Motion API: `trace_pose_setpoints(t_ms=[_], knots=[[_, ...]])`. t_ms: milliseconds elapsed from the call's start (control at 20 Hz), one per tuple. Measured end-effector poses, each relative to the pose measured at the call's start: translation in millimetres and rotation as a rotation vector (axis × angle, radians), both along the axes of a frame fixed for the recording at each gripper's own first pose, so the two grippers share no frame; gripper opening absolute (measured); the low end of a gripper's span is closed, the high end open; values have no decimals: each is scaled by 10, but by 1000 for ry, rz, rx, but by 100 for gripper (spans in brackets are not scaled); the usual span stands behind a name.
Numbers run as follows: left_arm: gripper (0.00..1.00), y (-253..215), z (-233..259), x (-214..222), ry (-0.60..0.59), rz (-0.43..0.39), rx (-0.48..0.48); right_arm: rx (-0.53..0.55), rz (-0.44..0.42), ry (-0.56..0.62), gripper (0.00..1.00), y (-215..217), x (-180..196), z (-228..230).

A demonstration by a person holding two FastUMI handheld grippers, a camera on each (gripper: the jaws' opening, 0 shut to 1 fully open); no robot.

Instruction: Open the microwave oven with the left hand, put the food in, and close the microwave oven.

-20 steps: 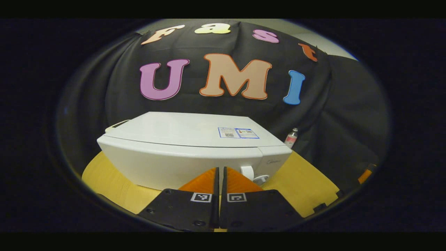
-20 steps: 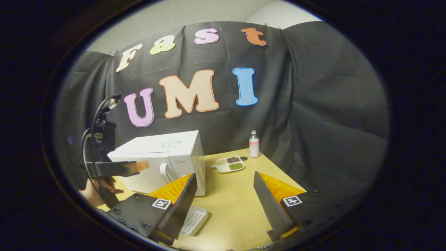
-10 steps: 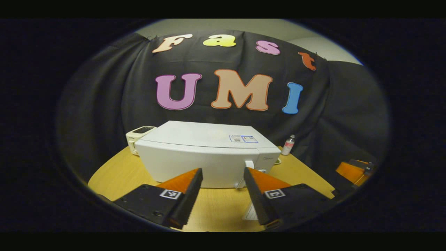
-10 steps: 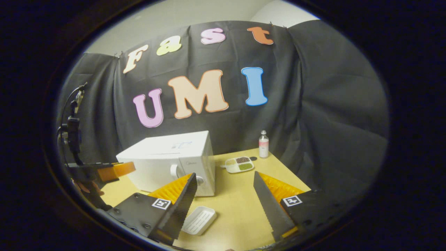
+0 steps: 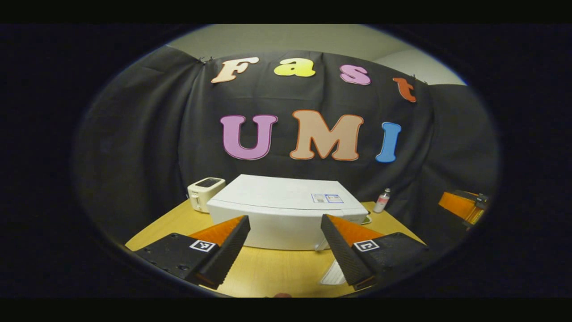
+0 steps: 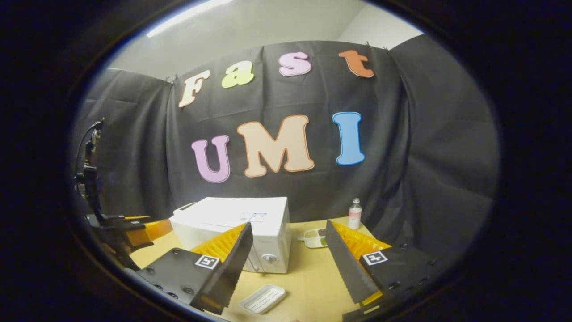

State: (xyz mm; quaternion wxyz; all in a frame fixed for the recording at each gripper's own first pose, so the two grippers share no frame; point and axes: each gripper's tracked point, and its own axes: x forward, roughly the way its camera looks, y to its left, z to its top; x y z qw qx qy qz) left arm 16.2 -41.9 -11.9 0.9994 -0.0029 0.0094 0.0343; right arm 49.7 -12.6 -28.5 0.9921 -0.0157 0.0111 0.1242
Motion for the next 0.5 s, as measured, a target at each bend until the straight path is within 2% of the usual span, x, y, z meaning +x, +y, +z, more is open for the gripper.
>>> trace_pose_setpoints(t_ms=[350, 400, 450, 500], knots=[[96, -50, 32, 35, -9, -14, 7, -12, -37, -25, 91, -122, -59, 152], [96, -83, 25, 44, -9, -24, 2, -9, -37, -26, 99, -124, -77, 172], [96, -104, 9, 54, -7, -31, -4, -9, -43, -32, 91, -142, -82, 185], [96, -112, -11, 59, -4, -34, -10, -14, -47, -34, 91, -150, -89, 193]])
